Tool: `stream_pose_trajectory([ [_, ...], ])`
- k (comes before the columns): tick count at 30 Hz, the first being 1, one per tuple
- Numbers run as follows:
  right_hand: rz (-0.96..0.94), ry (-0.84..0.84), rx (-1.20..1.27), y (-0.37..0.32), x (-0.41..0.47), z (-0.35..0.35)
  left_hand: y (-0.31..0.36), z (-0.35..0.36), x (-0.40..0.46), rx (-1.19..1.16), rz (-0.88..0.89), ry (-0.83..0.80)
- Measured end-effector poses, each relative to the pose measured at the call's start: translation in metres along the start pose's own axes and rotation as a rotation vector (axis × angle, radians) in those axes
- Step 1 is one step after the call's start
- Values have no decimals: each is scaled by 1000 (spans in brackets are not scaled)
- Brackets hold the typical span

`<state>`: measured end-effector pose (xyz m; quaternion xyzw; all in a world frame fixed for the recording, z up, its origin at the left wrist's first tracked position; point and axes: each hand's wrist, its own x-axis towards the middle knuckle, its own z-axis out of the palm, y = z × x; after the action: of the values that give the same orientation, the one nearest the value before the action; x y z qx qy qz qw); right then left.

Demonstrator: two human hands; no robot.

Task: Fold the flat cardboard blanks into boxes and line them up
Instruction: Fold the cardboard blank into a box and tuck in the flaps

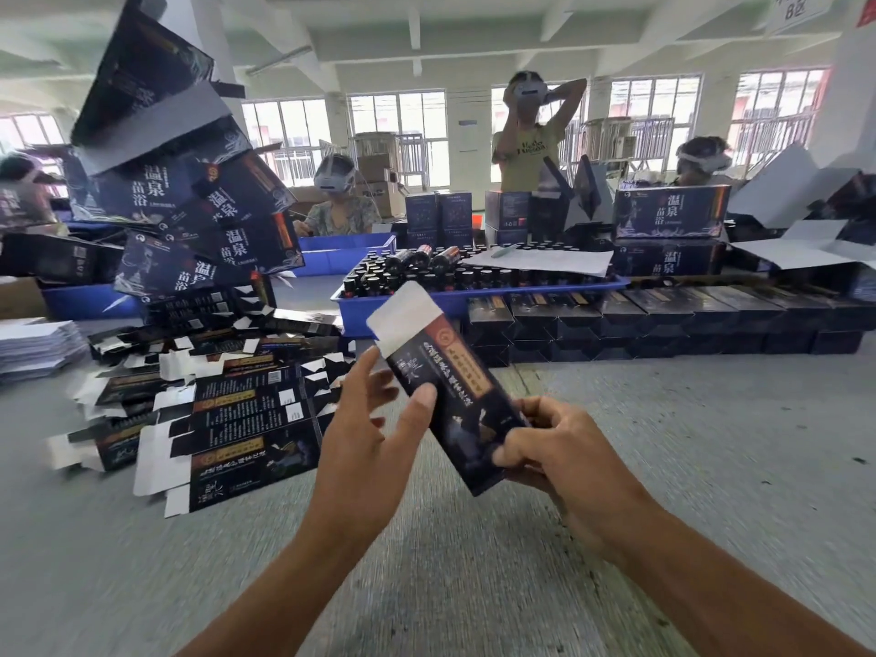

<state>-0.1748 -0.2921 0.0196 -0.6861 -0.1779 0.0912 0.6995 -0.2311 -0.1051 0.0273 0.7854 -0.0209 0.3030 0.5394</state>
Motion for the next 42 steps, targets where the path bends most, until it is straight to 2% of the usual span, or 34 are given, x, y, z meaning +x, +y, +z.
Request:
stream_pose_trajectory([
  [2, 9, -66, -109, -1, -4, 2, 0, 0, 3, -210, -67, -75],
  [4, -15, -113, -223, -3, -7, 4, 0, -1, 4, -262, -75, -82],
  [7, -81, -60, -162, -5, -8, 5, -1, -2, 3, -260, -70, -90],
  [11, -277, 74, -117, -13, -8, 2, 1, 1, -3, -177, -11, -160],
  [18, -384, 38, -218, -17, -13, 5, 0, 1, -5, -143, 5, -213],
  [24, -410, 22, -235, -18, -15, 6, 4, -1, -3, -191, 89, -145],
  [29, -488, 44, -127, -23, -17, 9, 5, 0, -3, -161, 150, -100],
  [34, -457, 29, -19, -23, -16, 7, 6, -1, -2, -103, 204, -81],
  [39, -468, 16, -53, -26, -18, 9, 6, -1, -3, -93, 199, -82],
  [42, -485, 65, -53, -27, -20, 12, 9, -1, -5, -115, 175, -91],
])
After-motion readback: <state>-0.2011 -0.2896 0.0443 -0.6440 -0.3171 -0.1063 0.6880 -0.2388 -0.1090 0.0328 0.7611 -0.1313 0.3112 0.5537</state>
